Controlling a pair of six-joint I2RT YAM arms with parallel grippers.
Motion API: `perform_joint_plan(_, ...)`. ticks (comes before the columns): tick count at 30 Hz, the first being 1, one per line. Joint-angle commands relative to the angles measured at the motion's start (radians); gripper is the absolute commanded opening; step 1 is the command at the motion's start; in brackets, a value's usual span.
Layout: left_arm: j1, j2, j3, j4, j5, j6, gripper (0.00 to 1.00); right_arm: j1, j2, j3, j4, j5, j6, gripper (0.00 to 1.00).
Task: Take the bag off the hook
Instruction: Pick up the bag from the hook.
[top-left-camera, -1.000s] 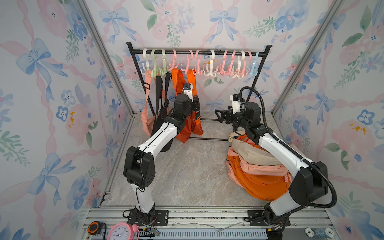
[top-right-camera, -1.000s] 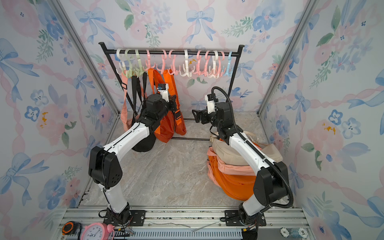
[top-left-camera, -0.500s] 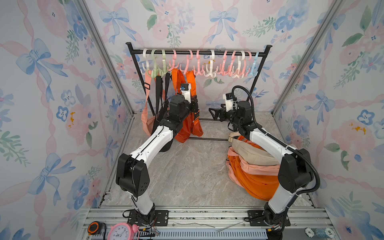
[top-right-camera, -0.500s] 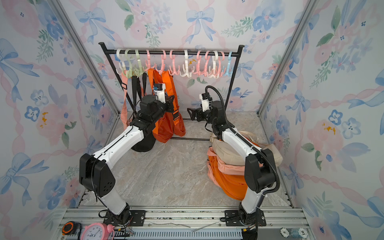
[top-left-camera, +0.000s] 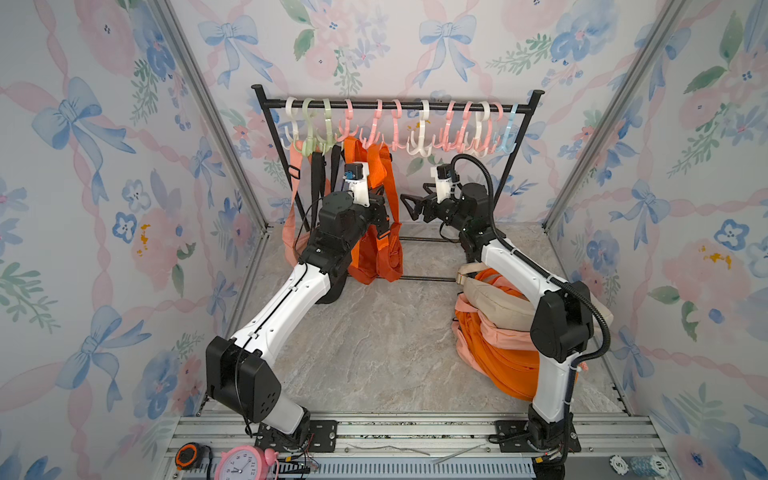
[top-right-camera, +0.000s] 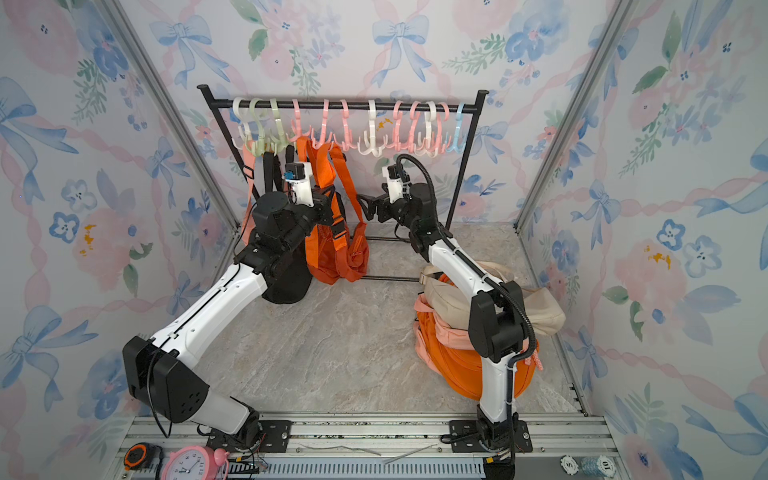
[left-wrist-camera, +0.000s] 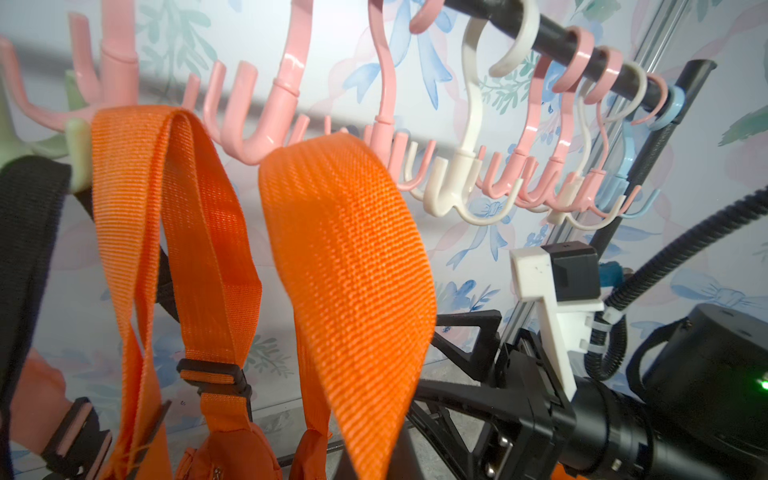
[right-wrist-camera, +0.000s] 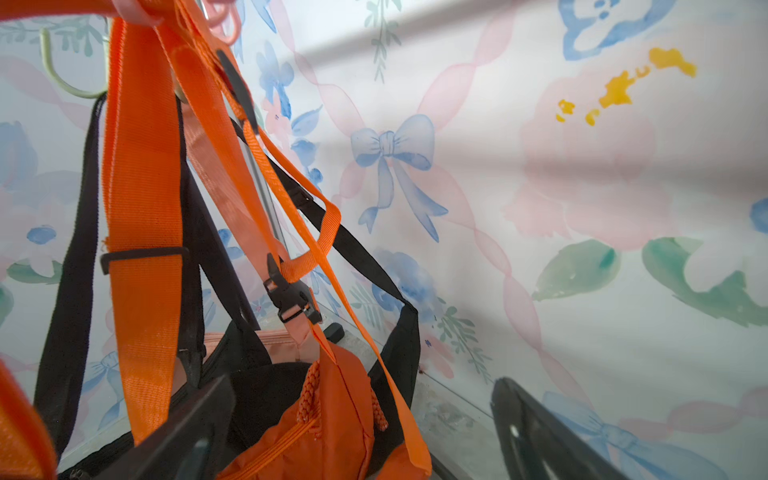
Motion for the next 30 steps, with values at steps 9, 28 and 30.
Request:
perform_joint_plan(9, 0.011, -0.107, -0.034, -0.023, -0.031, 0.045, 0.0, 0.046, 0.18, 0.284, -0.112, -0.029, 0.01, 0.96)
perform_joint_plan(28, 0.035, -0.157, -0.057, -0.032, -0.051, 0.04, 0.0, 0.071, 0.412, 0.695, -0.26, -0.061, 0.061, 0.4)
perform_joint_plan(30, 0.039, -0.156, -0.056, -0.031, -0.049, 0.038, 0.0, 0.074, 0.394, 0.663, -0.244, -0.059, 0.061, 0.25)
